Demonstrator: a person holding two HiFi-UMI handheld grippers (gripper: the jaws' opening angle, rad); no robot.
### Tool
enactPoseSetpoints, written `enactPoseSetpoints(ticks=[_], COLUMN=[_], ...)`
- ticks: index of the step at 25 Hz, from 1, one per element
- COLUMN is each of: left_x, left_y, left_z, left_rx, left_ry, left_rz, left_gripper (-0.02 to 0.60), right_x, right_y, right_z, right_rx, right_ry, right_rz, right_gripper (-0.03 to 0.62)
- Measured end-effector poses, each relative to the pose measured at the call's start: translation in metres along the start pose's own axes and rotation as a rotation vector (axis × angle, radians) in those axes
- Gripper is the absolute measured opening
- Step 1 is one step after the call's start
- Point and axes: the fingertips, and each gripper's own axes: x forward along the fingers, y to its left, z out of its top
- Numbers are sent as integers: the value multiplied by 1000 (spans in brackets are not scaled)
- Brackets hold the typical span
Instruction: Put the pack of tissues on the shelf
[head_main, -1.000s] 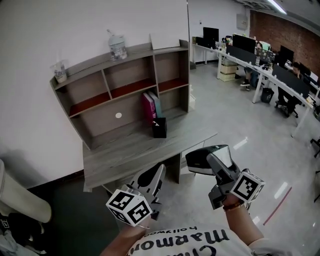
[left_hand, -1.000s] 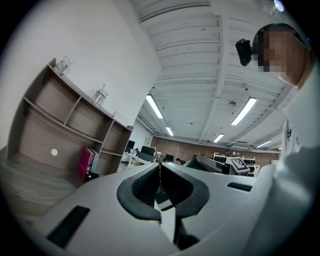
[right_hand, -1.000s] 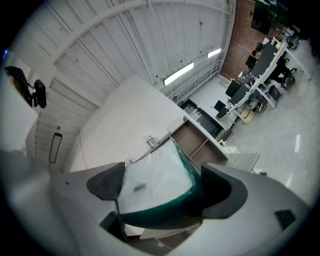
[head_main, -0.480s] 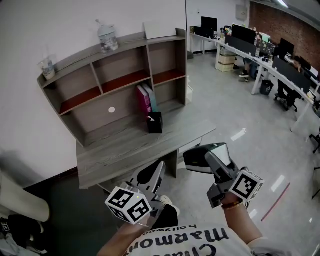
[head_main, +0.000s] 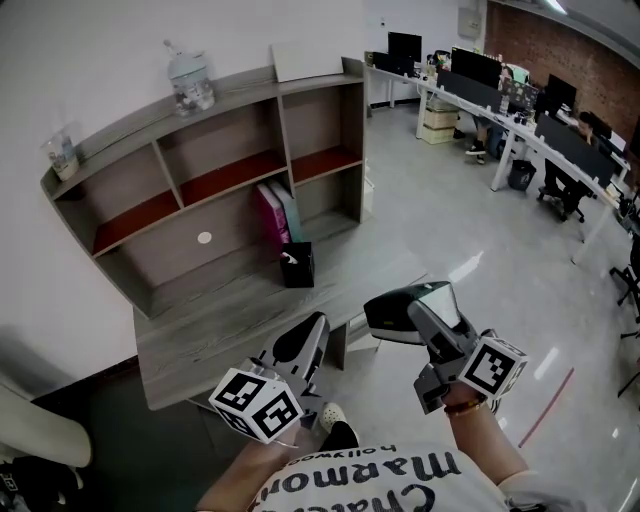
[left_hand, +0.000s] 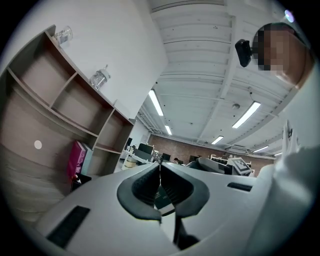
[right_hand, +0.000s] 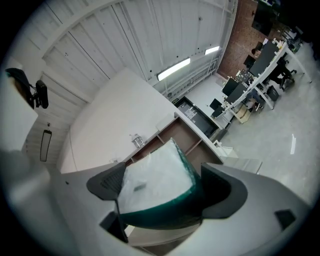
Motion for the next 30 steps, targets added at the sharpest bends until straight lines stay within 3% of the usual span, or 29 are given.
enactPoseSetpoints(ticks=[20,30], left_x=[137,163], left_y=[129,175], left_z=[90,95], left_rx=[44,41], left_ry=[-73,-63], left_rz=[-26,-12], left_gripper=[18,18], right_x=[177,225], right_y=[-34,-55], right_z=[94,106], right_rx=[-61,-55], right_ry=[-75,-105], right_rz=[53,65], right_gripper=[477,477])
